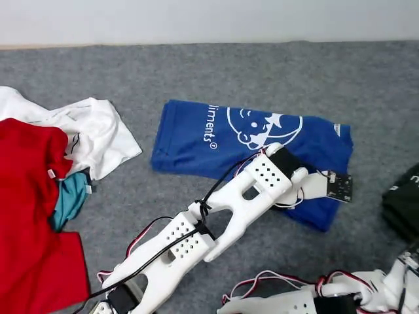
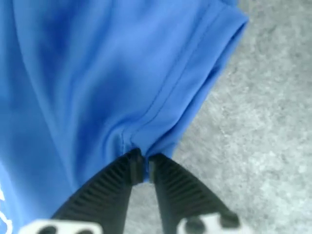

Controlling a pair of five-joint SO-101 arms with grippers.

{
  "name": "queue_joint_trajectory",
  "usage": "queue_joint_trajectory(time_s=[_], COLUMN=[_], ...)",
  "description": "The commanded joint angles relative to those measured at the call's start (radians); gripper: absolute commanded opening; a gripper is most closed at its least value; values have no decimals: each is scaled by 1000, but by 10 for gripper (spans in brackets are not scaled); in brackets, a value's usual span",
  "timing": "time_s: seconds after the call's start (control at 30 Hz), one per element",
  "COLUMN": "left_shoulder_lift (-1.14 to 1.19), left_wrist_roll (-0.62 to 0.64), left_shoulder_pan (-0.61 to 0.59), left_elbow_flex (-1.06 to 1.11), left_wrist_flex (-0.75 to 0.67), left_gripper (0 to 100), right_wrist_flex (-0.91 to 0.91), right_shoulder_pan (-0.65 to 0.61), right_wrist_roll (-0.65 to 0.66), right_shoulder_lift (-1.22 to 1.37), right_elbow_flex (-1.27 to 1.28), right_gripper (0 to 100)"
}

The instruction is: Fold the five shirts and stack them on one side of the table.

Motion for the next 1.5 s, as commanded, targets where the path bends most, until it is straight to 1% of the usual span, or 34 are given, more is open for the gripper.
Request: queue_joint_trajectory(time_s=[0.0, 0.13, 0.33, 0.43, 0.77, 1.03, 1.2, 1.33, 1.47], left_shoulder_lift=[-18, -17, -11, -9, 41, 44, 41, 48, 49], left_wrist_roll=[2, 2, 2, 2, 2, 2, 3, 3, 29], left_shoulder_pan=[3, -3, -44, -63, -120, -124, -161, -184, -199], left_elbow_flex=[-8, -62, -166, -186, -188, -188, -189, -236, -252], left_wrist_flex=[-18, 2, -2, -3, -135, -161, -216, -213, -221], left_gripper=[2, 2, 2, 2, 2, 2, 2, 2, 2], right_wrist_flex=[-15, -12, -12, -13, -10, -8, -8, -8, -8], right_shoulder_pan=[10, 10, 73, 96, 107, 107, 107, 105, 101], right_wrist_roll=[11, 11, 12, 52, 57, 55, 57, 57, 55], right_shoulder_lift=[-7, -7, -7, -7, -7, -7, -7, -7, -7], right_elbow_flex=[-12, -12, -12, -9, -8, -6, -6, -6, -6], right_gripper=[9, 9, 9, 9, 9, 9, 9, 9, 9])
